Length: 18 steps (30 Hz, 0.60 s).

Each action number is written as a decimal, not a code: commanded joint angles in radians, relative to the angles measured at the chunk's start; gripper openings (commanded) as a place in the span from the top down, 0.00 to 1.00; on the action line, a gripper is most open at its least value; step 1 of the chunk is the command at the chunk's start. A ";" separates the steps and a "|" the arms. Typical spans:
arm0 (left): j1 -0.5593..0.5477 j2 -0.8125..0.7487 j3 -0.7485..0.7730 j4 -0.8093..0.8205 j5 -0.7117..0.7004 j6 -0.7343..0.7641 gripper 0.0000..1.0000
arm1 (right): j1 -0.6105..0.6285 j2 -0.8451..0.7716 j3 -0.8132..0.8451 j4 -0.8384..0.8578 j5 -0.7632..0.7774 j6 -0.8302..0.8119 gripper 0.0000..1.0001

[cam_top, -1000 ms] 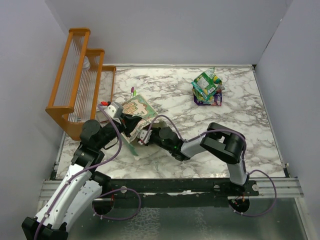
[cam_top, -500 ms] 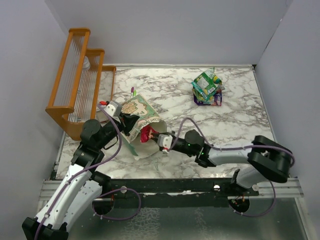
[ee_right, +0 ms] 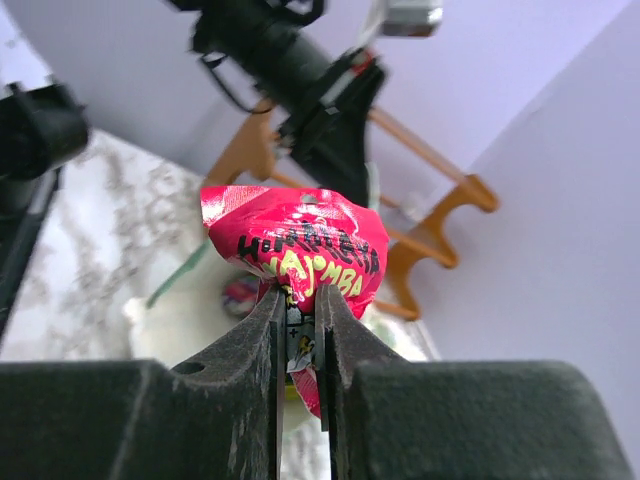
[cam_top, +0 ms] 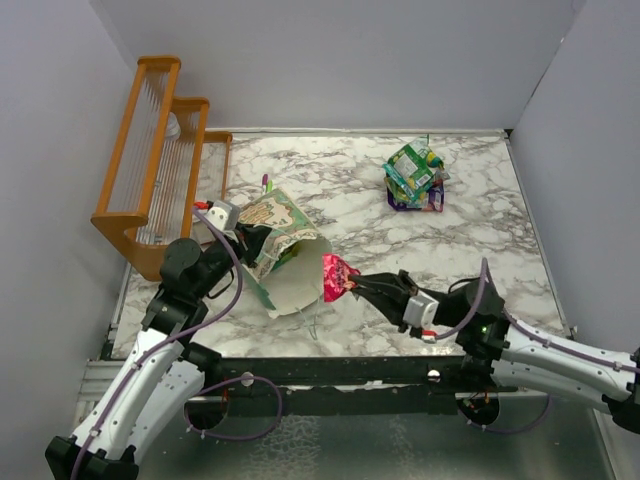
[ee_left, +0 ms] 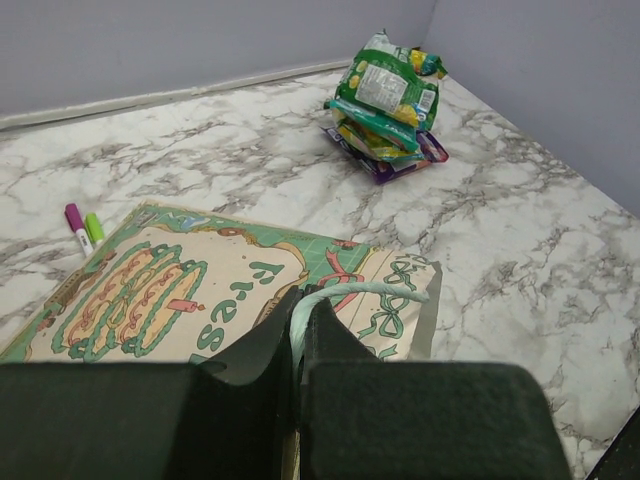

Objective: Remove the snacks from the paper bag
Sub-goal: Place the snack at the center of the board.

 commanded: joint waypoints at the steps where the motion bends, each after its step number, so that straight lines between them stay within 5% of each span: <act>1: 0.010 0.001 0.010 0.005 -0.039 0.009 1.00 | 0.005 -0.113 0.025 -0.055 0.198 -0.059 0.99; 5: 0.012 -0.002 0.008 0.003 -0.041 0.007 1.00 | 0.005 -0.096 0.000 0.118 0.578 -0.107 0.99; 10: 0.013 0.005 0.008 0.011 -0.036 0.007 1.00 | -0.022 0.127 -0.019 0.433 1.053 -0.184 0.99; 13: 0.014 0.010 0.009 0.010 -0.027 0.006 1.00 | -0.133 0.220 -0.023 0.373 1.087 0.002 0.99; 18: 0.016 0.005 0.007 0.008 -0.019 0.002 1.00 | -0.401 0.318 -0.020 0.093 0.927 0.513 0.99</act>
